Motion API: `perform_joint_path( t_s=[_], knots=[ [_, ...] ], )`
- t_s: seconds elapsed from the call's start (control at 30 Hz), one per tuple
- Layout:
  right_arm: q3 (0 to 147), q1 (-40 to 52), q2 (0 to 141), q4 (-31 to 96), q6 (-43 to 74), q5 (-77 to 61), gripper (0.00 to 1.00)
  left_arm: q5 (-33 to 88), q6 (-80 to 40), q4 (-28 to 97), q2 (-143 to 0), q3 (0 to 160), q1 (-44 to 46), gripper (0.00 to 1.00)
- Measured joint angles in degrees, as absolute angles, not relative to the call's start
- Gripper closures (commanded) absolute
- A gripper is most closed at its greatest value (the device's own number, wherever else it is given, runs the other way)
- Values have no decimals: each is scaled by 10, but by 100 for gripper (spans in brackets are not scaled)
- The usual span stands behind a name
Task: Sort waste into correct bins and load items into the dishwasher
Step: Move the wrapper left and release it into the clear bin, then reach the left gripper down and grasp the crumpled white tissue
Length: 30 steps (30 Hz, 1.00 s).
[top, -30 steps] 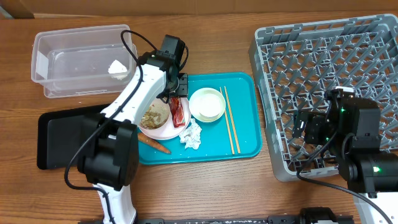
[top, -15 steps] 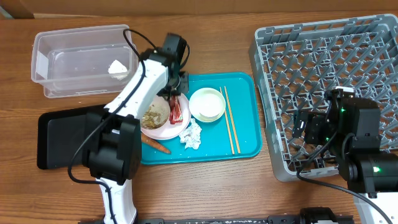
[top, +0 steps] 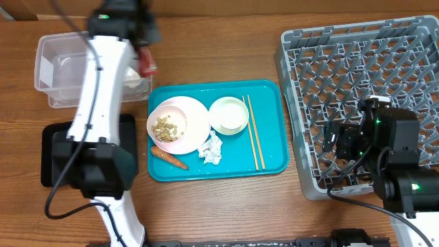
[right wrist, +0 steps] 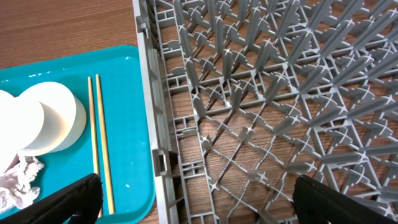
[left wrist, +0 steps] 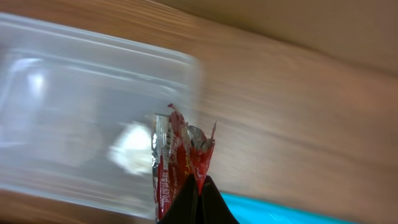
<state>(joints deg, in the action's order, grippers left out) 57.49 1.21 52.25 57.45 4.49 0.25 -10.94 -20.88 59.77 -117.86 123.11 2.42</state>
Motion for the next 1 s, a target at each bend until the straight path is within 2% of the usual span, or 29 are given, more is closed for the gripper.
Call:
perform_joint_path(
  t_s=[0.1, 0.23, 0.27, 0.33, 0.37, 0.57, 0.73, 0.87, 1.0],
  knots=[
    [575, 12, 522, 575, 45, 2, 0, -118, -218, 596, -1181, 1231, -28, 94],
    [575, 12, 522, 575, 45, 2, 0, -116, -229, 575, -1187, 1230, -71, 77],
    [575, 12, 522, 575, 45, 3, 0, -114, -232, 568, -1190, 1230, -77, 72],
    [575, 12, 522, 574, 45, 3, 0, -105, -236, 554, -1199, 1230, -84, 49],
    [575, 12, 522, 575, 45, 3, 0, -98, -236, 548, -1203, 1230, -87, 41],
    [575, 12, 522, 576, 45, 3, 0, -38, -236, 552, -1209, 1229, -87, 39],
    [575, 12, 522, 576, 45, 3, 0, 48, -214, 674, -1203, 1229, -66, 42],
    [575, 12, 522, 576, 45, 3, 0, 74, -192, 817, -1197, 1227, -1, 43],
    [575, 12, 522, 576, 45, 3, 0, 67, -182, 900, -1195, 1207, 93, 43]
  ],
)
